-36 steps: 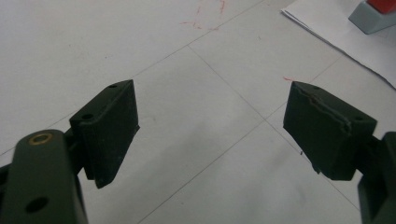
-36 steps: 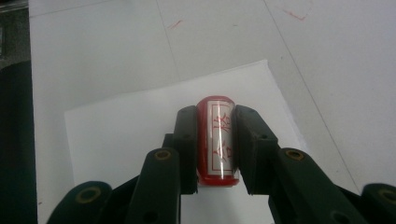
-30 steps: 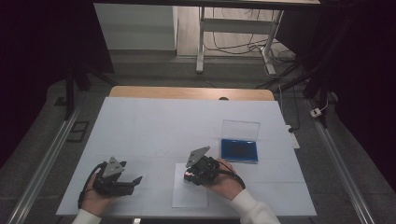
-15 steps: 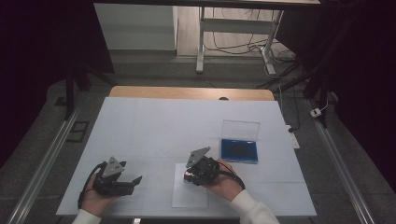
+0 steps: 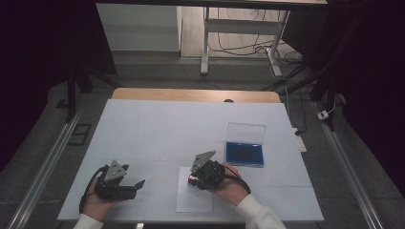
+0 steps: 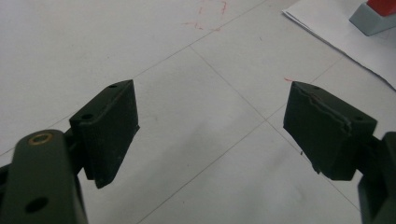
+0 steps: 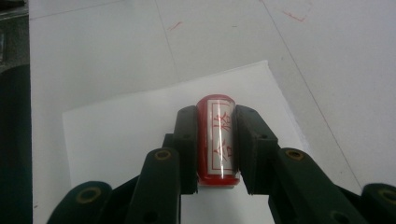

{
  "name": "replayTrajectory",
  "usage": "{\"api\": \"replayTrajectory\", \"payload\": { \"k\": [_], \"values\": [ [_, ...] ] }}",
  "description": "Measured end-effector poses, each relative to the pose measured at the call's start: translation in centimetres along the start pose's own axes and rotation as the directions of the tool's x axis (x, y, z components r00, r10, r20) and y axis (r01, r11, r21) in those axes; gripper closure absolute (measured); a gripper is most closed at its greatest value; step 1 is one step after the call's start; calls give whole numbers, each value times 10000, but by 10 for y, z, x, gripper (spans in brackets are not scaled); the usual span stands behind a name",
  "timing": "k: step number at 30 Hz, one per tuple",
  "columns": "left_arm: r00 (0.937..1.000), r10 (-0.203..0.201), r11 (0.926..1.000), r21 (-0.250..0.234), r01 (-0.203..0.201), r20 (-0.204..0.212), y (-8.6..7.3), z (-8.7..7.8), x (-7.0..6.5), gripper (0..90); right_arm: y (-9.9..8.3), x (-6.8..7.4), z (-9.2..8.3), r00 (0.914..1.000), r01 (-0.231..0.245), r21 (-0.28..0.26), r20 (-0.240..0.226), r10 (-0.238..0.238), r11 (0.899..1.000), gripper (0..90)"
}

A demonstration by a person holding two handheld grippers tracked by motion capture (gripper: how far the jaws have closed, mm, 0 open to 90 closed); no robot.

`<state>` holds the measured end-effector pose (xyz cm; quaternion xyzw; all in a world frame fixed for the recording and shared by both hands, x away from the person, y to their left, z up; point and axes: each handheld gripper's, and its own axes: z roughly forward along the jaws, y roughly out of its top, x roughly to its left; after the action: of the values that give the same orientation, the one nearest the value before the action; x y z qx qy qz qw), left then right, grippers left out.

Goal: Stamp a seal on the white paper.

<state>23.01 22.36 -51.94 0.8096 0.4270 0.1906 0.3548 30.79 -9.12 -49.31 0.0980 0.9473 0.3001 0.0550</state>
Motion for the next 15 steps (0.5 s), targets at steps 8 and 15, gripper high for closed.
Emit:
{"api": "replayTrajectory", "payload": {
  "k": [8, 15],
  "values": [
    [10000, -20, 10000, -8, 20, -30, 0, -1, 1, 181, 1, 0, -4, 9999, 144, -222, 29, -143, 9996, 700],
    [10000, -18, 10000, -8, 18, -32, -1, -1, 2, 180, 3, 3, -6, 9997, 220, -360, 138, -215, 9991, 698]
  ]
}}
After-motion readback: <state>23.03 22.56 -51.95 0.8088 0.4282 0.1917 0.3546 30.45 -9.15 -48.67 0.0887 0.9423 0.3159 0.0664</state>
